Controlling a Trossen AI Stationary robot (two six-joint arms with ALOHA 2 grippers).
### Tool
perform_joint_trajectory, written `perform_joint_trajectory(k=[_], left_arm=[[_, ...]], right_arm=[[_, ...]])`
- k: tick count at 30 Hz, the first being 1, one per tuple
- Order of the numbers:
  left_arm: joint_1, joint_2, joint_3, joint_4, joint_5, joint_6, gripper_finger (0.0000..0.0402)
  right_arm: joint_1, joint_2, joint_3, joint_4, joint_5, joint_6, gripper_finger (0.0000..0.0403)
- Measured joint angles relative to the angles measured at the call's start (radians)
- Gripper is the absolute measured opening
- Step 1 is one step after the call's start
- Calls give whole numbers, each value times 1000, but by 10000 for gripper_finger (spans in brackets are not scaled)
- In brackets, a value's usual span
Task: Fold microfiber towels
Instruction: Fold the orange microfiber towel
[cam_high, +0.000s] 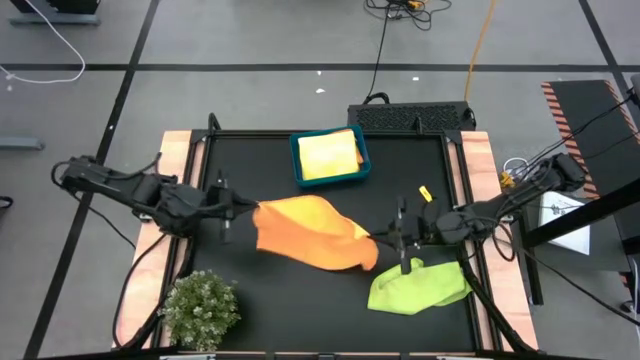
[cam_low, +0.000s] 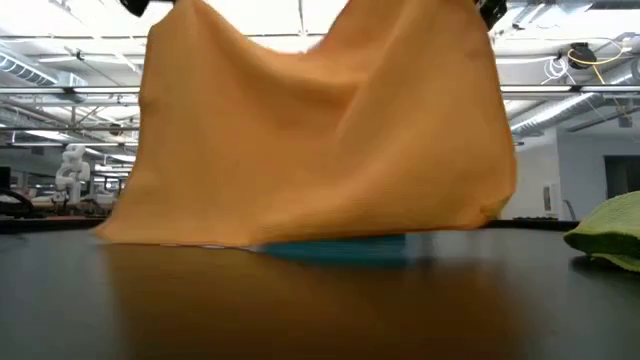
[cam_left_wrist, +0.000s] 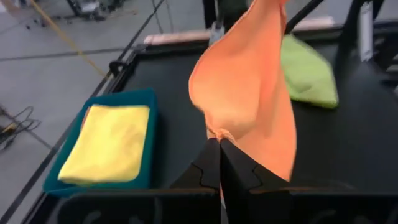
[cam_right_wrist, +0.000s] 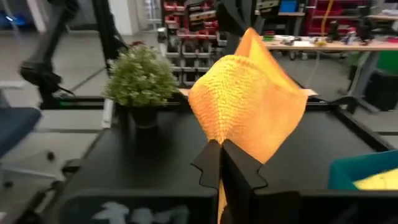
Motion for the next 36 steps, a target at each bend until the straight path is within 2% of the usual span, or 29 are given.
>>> perform_joint_trajectory(k=[5,7,14,17,23,29,36], left_arm=[[-29,-30,0,-18,4,-42,0],[-22,-25,0,-79,-2,-73,0],[74,78,0,-251,0,-178,0],[117,141,0,-251,12,-151,0],[205,296,0,-197,79,-61,0],[253,424,-1,-147,107,-17,0],[291,529,-1,-96,122,11,0]], right_arm=[[35,-14,0,9,-2,79,0],[35,-22,0,-8,-1,106,0],[-66,-33,0,-256,2,273,0],[-121,-10,0,-347,3,319,0],[-197,46,0,-411,3,328,0],[-252,139,-5,-552,2,415,0],[-314,204,-127,-445,0,464,0]])
